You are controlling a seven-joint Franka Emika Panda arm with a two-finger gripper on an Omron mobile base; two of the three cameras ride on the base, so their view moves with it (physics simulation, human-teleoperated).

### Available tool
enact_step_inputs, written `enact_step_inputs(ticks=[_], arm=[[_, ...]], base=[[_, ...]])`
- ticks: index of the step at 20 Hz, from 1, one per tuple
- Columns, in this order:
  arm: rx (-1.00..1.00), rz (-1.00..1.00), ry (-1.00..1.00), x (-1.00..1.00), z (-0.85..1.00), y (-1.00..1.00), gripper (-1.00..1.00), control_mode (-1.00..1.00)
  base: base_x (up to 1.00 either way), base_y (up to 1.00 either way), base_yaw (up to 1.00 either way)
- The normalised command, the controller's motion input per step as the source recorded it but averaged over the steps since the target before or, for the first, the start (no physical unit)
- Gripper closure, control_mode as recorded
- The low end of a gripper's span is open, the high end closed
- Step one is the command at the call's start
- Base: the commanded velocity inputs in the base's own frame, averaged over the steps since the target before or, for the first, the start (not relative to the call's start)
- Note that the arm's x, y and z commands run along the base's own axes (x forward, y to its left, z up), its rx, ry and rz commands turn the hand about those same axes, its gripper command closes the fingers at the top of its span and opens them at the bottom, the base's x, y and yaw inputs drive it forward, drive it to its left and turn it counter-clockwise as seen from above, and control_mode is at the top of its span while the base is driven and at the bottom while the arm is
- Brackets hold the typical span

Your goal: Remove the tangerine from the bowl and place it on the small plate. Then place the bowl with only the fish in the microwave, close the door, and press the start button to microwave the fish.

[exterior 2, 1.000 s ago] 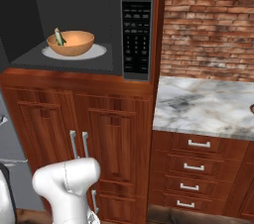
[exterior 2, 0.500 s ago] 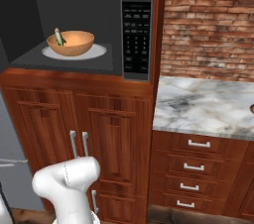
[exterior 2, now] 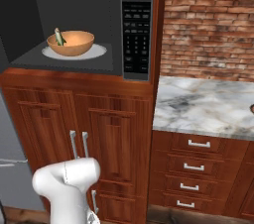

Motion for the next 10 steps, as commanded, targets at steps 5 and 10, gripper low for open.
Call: enact_step_inputs(ticks=[5,10], arm=[[-0.05,0.04,0.16,0.14,-0.39,0.86,-1.00,-1.00],[-0.18,0.00,0.28,0.01,-0.39,0.87,-1.00,-1.00]], base=[[0.00,0.00,0.00],[0.00,0.00,0.00]])
